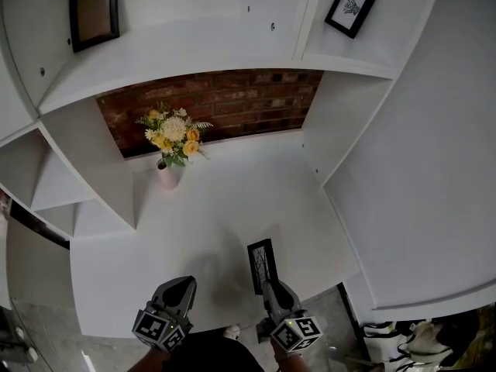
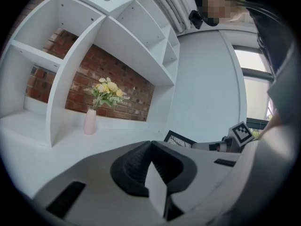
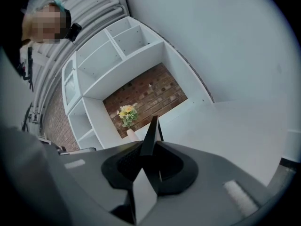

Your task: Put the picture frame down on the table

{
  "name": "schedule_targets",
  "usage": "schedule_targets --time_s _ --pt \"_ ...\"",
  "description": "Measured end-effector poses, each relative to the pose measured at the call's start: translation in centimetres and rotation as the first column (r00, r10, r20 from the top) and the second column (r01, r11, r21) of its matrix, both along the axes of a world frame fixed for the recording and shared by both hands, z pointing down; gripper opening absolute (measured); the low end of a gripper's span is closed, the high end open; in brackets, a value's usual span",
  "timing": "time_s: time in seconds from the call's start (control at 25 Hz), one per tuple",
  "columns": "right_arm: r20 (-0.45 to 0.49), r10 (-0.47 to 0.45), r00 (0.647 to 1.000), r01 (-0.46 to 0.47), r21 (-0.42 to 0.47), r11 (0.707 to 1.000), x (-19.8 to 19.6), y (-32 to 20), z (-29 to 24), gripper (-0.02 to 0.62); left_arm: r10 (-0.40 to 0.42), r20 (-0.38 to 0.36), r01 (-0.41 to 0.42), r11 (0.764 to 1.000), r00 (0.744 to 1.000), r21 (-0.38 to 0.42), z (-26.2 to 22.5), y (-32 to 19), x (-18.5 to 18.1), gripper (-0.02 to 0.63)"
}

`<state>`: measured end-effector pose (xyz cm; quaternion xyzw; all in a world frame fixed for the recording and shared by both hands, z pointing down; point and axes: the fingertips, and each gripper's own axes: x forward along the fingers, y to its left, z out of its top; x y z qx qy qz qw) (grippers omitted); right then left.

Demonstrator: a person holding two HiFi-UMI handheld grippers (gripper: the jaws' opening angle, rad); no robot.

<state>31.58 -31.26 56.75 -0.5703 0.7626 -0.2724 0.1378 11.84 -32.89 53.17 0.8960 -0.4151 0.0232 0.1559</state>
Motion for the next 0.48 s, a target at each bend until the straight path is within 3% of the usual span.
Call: schedule_targets --time_s 0.48 --pt "0.129 -0.045 0.991 0.056 -0.084 0.995 -0.6 -3.3 1.9 0.069 -0.026 -0.018 0.026 1.000 0.999 -0.014 0.4 -4.3 -1.7 0.005"
